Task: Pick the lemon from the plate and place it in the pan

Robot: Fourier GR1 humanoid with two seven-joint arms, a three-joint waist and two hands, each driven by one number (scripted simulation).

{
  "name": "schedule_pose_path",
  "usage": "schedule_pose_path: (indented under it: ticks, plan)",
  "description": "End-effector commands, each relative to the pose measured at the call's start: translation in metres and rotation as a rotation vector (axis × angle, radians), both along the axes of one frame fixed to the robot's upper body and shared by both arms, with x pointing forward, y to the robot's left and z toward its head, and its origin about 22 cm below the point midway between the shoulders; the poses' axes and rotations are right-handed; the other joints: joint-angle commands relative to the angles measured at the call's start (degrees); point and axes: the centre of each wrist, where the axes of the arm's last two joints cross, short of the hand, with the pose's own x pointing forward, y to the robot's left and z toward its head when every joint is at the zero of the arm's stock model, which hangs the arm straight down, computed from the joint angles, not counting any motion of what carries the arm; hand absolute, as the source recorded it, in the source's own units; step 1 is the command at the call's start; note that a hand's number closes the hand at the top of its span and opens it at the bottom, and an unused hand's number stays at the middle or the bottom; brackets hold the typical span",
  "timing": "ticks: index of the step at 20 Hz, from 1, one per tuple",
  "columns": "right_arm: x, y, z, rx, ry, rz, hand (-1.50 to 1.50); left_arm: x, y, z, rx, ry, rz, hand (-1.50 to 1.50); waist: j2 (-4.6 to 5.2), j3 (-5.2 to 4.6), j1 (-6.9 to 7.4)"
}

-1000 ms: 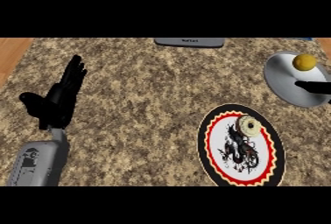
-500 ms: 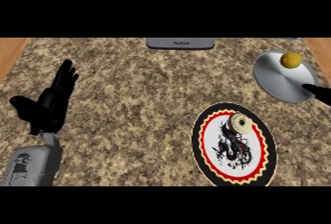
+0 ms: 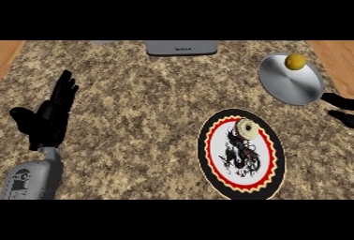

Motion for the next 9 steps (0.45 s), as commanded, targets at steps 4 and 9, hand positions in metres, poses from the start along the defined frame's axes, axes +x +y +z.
schedule_pose_path:
  ticks: [4,9]
  plan:
    - [-0.047,-0.001,-0.001,0.003,0.007,0.040,-1.50,-0.008,0.013,0.002,0.006,0.008,0.006,0.00,-0.15,-0.08,-0.60]
    - [-0.062,0.029,0.030,-0.052,0.035,0.017,-1.50,-0.008,0.003,0.003,0.013,-0.001,-0.005,0.00,0.17,-0.04,0.15]
